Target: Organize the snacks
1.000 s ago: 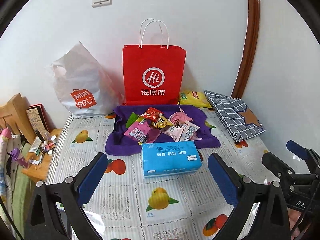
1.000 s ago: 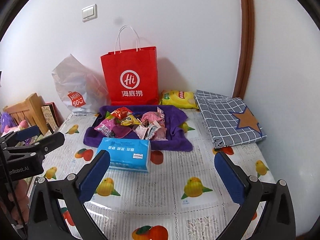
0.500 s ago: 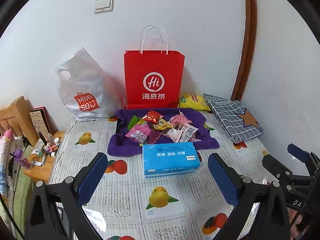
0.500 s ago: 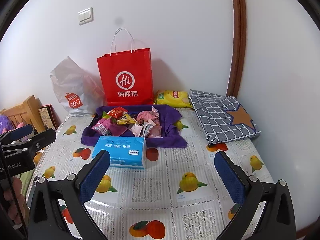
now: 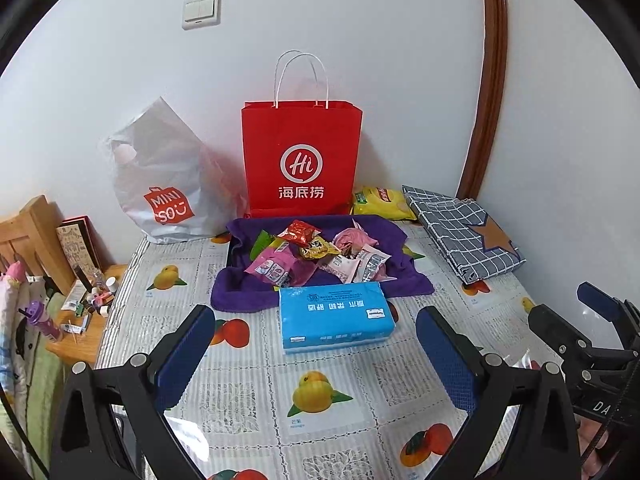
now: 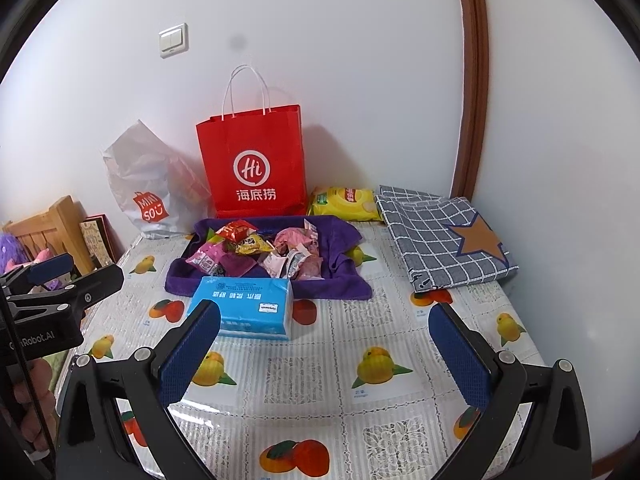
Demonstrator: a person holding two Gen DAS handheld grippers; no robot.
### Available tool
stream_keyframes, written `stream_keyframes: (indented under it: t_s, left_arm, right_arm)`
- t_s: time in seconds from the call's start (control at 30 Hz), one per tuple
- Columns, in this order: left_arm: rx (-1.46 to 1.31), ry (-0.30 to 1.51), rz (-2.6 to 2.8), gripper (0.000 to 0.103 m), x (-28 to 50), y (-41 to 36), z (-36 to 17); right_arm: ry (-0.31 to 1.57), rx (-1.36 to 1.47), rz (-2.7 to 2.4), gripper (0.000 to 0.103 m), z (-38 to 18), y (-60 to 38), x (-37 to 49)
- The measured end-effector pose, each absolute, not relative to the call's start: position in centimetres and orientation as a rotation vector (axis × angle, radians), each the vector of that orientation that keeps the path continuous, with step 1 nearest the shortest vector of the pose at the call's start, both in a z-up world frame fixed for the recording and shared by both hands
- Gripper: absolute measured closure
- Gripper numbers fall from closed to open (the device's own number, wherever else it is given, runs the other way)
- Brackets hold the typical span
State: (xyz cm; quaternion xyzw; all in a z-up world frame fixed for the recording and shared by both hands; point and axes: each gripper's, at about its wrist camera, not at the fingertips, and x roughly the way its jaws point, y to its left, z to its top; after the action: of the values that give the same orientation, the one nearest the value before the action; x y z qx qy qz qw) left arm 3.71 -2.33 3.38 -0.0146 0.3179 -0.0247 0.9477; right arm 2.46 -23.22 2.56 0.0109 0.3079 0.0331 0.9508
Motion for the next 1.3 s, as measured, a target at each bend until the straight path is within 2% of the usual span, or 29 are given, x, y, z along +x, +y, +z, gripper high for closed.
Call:
stream_keyframes:
  t_s: [1.3]
  left_arm:
    - [-0.027,0.649,-0.056,0.002,3.71,-2.50,3.59]
  right_arm:
    - [0.603,0.029,0.089,0.000,2.88,-23.13,1.67]
